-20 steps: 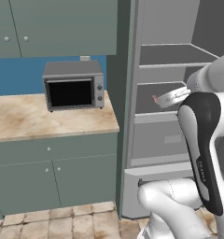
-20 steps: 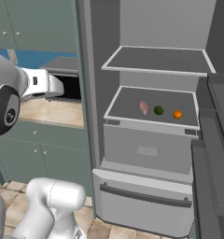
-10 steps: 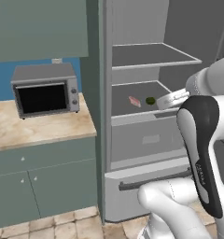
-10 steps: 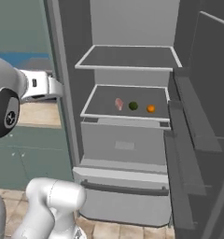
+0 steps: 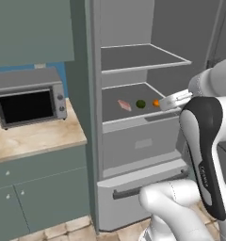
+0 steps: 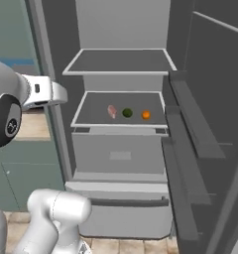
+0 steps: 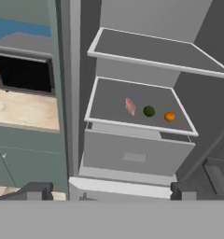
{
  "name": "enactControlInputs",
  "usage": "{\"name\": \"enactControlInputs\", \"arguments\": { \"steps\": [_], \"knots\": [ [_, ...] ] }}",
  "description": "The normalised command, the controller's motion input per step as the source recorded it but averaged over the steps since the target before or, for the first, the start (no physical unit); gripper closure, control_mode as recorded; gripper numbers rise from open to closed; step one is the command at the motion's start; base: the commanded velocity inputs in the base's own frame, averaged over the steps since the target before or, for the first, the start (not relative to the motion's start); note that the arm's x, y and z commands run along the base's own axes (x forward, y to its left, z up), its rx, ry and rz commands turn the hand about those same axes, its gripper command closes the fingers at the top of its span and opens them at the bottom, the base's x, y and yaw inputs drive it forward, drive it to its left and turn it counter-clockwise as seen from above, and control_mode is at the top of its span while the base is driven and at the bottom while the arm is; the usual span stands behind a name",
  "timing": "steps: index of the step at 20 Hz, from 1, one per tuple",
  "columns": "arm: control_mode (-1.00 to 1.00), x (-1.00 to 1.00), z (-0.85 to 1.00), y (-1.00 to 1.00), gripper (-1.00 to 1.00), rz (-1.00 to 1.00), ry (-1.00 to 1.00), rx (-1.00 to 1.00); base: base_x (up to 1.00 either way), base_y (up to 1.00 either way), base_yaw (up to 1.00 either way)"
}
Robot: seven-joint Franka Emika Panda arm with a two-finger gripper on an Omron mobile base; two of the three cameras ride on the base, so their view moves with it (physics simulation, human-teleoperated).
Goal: Open the fridge, remove the tangerine, lime, and steak, and place them on any counter.
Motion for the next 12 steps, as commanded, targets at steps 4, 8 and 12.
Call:
{"name": "enactControlInputs", "arguments": {
  "steps": [4, 8, 12],
  "knots": [
    [1.00, 0.00, 0.00, 0.00, -1.00, 0.00, 0.00, 0.00, 0.78, 0.00, -0.03],
    [1.00, 0.00, 0.00, 0.00, -1.00, 0.00, 0.00, 0.00, 0.81, -0.05, 0.00],
    [1.00, 0.00, 0.00, 0.00, -1.00, 0.00, 0.00, 0.00, 0.81, -0.11, 0.00]
  ]
}}
